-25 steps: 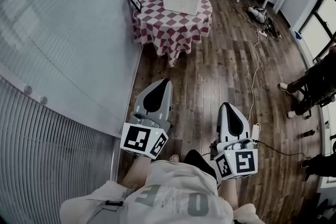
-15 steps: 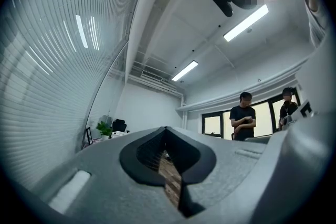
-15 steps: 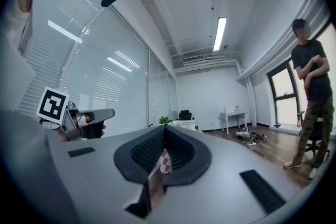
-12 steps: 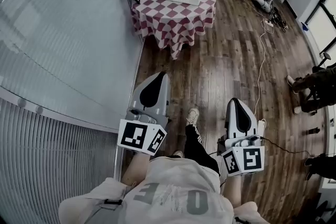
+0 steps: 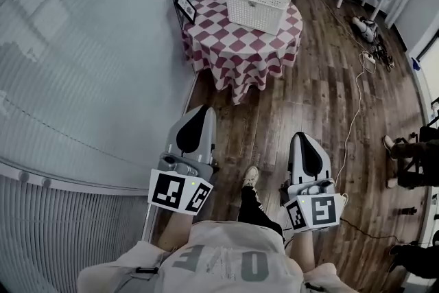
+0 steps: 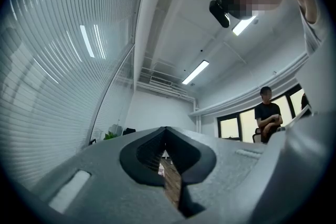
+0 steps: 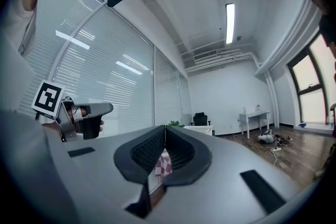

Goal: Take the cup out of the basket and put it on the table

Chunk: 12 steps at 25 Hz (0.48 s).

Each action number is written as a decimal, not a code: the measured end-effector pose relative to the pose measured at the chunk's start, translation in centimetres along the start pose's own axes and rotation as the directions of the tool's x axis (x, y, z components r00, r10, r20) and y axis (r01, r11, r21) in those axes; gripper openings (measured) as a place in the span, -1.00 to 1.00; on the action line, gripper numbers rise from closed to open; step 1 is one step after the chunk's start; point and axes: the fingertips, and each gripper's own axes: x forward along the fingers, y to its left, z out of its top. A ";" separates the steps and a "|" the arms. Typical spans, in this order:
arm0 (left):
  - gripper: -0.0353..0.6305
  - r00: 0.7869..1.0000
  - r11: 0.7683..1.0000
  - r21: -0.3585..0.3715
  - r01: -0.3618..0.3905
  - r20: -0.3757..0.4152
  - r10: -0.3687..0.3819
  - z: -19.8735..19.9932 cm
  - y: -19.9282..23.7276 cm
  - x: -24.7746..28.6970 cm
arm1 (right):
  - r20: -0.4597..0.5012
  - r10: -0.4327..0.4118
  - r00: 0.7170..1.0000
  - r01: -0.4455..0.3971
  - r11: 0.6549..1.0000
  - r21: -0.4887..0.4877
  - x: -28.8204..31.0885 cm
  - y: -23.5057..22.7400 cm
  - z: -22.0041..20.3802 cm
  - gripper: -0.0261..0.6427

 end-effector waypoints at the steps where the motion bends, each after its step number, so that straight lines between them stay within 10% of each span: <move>1: -0.88 1.000 1.000 0.001 -0.012 0.005 0.012 -0.3 0.7 1.6 | -0.001 0.011 1.000 -0.011 1.000 -0.003 1.8 -1.0 0.0 -0.89; 12: -0.88 0.996 0.992 0.101 -0.077 0.057 0.071 -1.0 6.0 17.7 | 0.004 0.129 0.992 -0.128 0.990 -0.063 17.5 -9.3 1.2 -0.89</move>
